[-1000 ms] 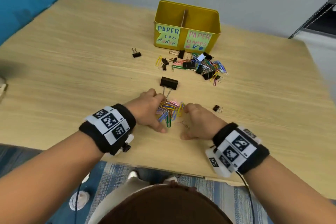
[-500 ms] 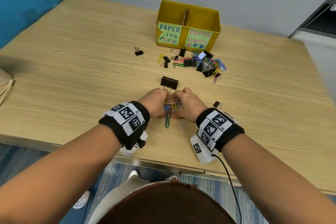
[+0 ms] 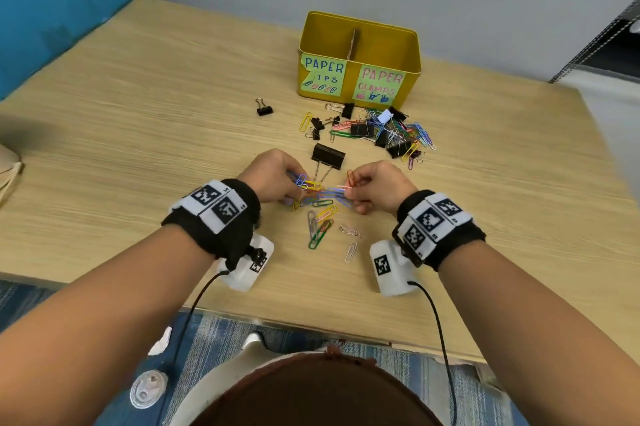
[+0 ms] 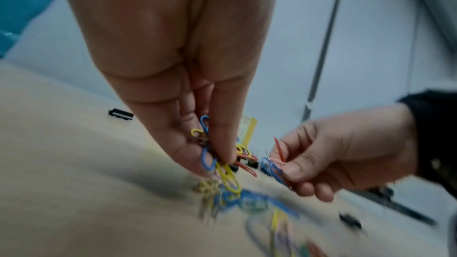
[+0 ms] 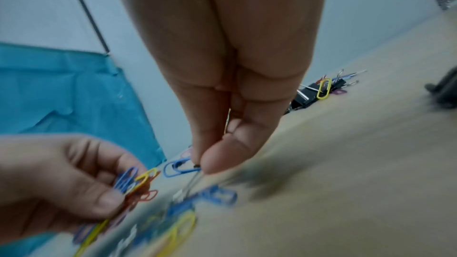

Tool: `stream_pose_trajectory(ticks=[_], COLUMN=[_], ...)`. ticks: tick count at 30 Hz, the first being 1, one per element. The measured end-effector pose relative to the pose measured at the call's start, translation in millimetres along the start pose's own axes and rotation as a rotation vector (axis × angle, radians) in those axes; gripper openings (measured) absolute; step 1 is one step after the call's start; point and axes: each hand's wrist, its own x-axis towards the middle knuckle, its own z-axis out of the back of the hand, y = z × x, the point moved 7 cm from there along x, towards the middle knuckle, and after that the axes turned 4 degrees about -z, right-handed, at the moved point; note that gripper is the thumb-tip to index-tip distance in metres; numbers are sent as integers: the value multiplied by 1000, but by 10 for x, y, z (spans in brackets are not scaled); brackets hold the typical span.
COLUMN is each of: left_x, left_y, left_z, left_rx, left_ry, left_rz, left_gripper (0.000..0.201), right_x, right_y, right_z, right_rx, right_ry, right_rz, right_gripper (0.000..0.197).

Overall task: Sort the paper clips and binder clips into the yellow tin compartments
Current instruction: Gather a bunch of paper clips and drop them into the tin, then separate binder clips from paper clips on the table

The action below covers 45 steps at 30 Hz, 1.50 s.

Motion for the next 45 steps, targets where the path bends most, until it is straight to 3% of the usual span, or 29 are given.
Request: stream_pose_trajectory(ticks=[3,6,13,16,18,19,21,24,26,28,30,33,35,38,39,42,45], left_x=[80,285,1113,1420,1506,1521,1473,1148,888,697,625,557,524,536,558,597,612], left_y=[-100,-392,-1142,-1279,-1342,-1338,-1285,-1102,-864,-587,-386,-255,-189,-136,-116,-82,-168], left_z=[180,462,1099,1204,1178,1170,1168,1113,866,543,382,324,283,413,499,787,962], left_rx=[-286,-456,-478,-306,-93,11,91,89,118,242,367,395,440,522,546,625,750], left_ry=[-2,-54,-327,-412,-362,-342,-327,-377,-263,-54,22,-15,-10,-81,-111,-216,-362], left_rz=[15,-49,-148,-121,-103,-84,-98,-219,-246,-199,-155,-116,-106,-98,-90,-52,-105], left_gripper=[18,26,29,21,5,20,39,30,22,26,35,42,42,21,18,26,39], right_x=[28,60,630,920,1048,1078,1051,709,473,307,267,427,552,613,632,632,477], right_y=[221,665,1647,1836,1862,1862,1819,1688,1406,997,765,745,861,1024,1013,862,857], right_z=[229,509,1106,1146,1117,1106,1157,1124,870,526,231,-60,-41,104,79,-226,-371], right_rx=[199,358,493,388,235,138,-38,-192,-382,-622,-755,-483,-310,-467,-574,-905,-867], right_ry=[12,-10,-184,-249,-245,-238,-305,-372,-199,44,167,126,-23,-265,-257,-20,84], right_rz=[45,133,229,184,143,134,141,238,184,16,-40,-2,71,232,239,184,291], right_gripper=[21,19,28,28,20,11,17,18,15,22,30,28,31,36,39,53,57])
